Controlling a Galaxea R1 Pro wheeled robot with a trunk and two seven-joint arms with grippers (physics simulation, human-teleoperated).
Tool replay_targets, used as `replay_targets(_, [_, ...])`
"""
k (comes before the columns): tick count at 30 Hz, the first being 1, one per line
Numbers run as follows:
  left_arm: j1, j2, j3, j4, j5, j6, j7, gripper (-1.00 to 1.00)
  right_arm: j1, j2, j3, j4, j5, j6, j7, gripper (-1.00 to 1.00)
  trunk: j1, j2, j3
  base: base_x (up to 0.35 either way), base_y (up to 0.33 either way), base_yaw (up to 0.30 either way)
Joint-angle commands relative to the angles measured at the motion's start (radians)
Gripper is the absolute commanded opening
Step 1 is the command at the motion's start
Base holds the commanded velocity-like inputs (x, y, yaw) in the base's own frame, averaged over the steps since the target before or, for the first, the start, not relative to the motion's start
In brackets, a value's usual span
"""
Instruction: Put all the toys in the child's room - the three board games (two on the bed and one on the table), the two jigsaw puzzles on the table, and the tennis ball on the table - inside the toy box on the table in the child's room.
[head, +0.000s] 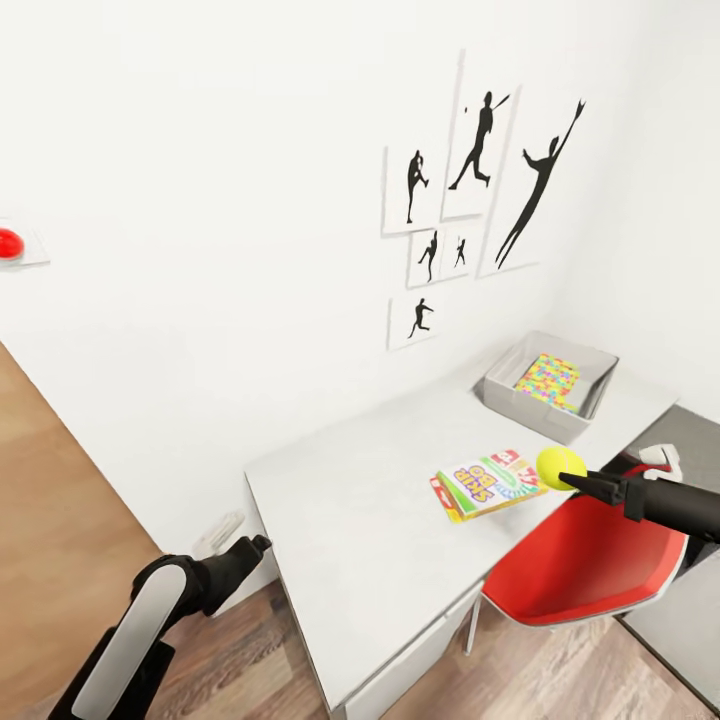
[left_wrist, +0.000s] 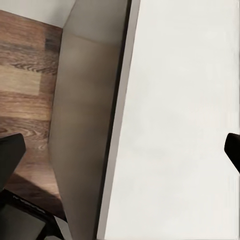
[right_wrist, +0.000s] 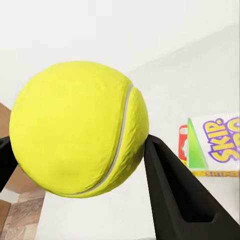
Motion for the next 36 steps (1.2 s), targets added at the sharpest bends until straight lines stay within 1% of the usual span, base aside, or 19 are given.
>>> replay_targets(1, [-0.001, 0.001, -0.001, -0.001, 0.005, 0.001, 0.007, 1.00, -0.001, 0.000, -0.001, -0.001, 0.011, 0.015, 0.012, -1.00, 0.001, -0.002, -0.001, 0.000, 0.000, -0.158])
replay_targets(7, [-0.001, 0.001, -0.001, -0.001, -0.005, -0.003, 0.007, 1.00, -0.001, -0.002, -0.003, -0.001, 0.011, 0.010, 0.014, -1.00, 0.001, -0.002, 0.003, 0.000, 0.000, -0.192])
replay_targets(8, [-0.001, 0.000, -0.002, -0.001, -0.017, -0.003, 0.007, 1.00, -0.001, -0.003, -0.007, -0.001, 0.011, 0.010, 0.014, -1.00, 0.001, -0.002, 0.004, 0.000, 0.000, -0.196])
replay_targets(9, [-0.001, -0.002, -0.004, -0.001, -0.037, -0.003, 0.007, 1.00, -0.001, -0.003, -0.023, -0.001, 0.010, 0.010, 0.014, -1.00, 0.001, -0.002, 0.005, 0.000, 0.000, -0.191])
replay_targets(13, [-0.001, -0.004, -0.005, -0.001, -0.052, -0.003, 0.007, 1.00, -0.001, -0.005, -0.035, -0.001, 0.010, 0.009, 0.014, -1.00, 0.001, -0.002, 0.008, 0.000, 0.000, -0.189])
replay_targets(20, [-0.001, -0.005, -0.007, -0.001, -0.063, -0.003, 0.007, 1.00, -0.001, -0.005, -0.044, -0.001, 0.009, 0.009, 0.014, -1.00, 0.001, -0.002, 0.014, 0.000, -0.014, -0.172])
replay_targets(23, [-0.001, -0.004, -0.016, -0.001, -0.065, -0.003, 0.007, 1.00, -0.001, -0.005, -0.044, -0.001, 0.009, 0.009, 0.014, -1.00, 0.001, -0.002, 0.016, 0.000, -0.142, -0.097])
replay_targets(25, [-0.001, -0.002, -0.032, -0.001, -0.066, -0.003, 0.008, 1.00, -0.001, -0.006, -0.045, -0.001, 0.009, 0.009, 0.014, -1.00, 0.001, -0.002, 0.016, 0.000, -0.200, -0.054])
replay_targets(32, [-0.001, -0.001, -0.049, -0.001, -0.067, -0.004, 0.009, 1.00, -0.001, -0.006, -0.045, -0.001, 0.009, 0.009, 0.014, -1.00, 0.001, -0.002, 0.017, 0.000, -0.253, -0.023])
replay_targets(36, [-0.001, 0.000, -0.051, -0.001, -0.067, -0.004, 0.009, 1.00, -0.002, -0.006, -0.045, -0.001, 0.009, 0.009, 0.014, -1.00, 0.001, -0.002, 0.017, 0.000, -0.296, -0.005])
